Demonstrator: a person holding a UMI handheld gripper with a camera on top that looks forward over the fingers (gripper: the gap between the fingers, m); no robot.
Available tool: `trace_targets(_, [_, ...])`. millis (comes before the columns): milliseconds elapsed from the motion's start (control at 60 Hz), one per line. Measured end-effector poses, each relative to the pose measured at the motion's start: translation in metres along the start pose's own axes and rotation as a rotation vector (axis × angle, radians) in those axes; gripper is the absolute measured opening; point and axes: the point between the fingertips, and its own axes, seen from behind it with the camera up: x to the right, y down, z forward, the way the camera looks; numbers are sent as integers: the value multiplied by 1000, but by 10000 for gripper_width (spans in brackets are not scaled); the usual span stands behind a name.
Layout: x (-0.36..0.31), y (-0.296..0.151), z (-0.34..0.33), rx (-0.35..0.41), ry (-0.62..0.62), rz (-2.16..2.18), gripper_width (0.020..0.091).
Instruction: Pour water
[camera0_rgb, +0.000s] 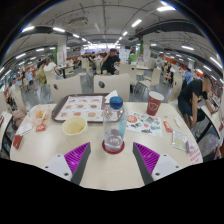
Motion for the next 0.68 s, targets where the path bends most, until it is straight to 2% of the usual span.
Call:
trace_targets(167, [-17,15,-67,-37,16,-15,849])
trace_targets(283, [-31,21,-98,-49,-17,-30,852])
trace_targets(467, [-45,24,-119,-47,-67,-39,849])
trace_targets(683, [-40,19,-126,-20,-42,-93,851])
